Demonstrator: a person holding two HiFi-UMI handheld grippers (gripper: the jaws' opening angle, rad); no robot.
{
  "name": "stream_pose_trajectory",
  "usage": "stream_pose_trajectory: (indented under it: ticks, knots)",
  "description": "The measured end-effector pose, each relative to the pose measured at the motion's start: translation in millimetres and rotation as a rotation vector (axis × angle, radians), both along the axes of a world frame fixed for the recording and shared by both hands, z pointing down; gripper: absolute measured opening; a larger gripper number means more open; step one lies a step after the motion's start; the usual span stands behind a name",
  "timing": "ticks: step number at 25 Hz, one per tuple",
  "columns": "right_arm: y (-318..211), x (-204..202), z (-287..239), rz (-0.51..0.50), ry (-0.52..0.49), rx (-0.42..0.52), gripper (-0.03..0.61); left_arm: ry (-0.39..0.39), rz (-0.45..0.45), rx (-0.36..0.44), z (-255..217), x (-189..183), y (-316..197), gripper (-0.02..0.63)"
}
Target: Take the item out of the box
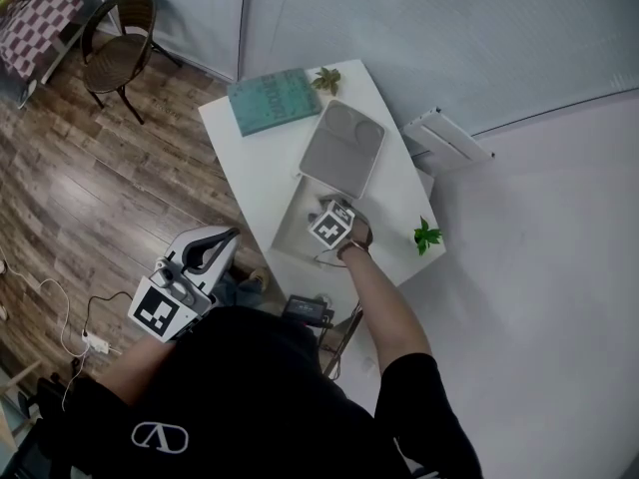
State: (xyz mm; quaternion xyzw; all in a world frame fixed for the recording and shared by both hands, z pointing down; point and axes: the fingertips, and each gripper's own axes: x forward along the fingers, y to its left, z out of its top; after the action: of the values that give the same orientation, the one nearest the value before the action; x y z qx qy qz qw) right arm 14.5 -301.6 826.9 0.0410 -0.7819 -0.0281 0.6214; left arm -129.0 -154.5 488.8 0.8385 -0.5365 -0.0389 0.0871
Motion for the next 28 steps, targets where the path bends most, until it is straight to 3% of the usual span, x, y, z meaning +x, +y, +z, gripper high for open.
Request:
stream_pose_trajectory:
  ticks: [8,16,28]
  knots:
    - [-2,-10,-70,0.015,-0.129,0.090,0.186,0.013,0.060,0.031,-13,13,-10,0.005]
    - [0,-9,-164,0.048,-0.271,0.238,0.184,0.032,0.138,0.083,-31,34,-18,0.005]
    - [30,8,-348,0.206,-0.667,0.510,0.184,0.059,0.248,0.155,-60,63,-32,0.005]
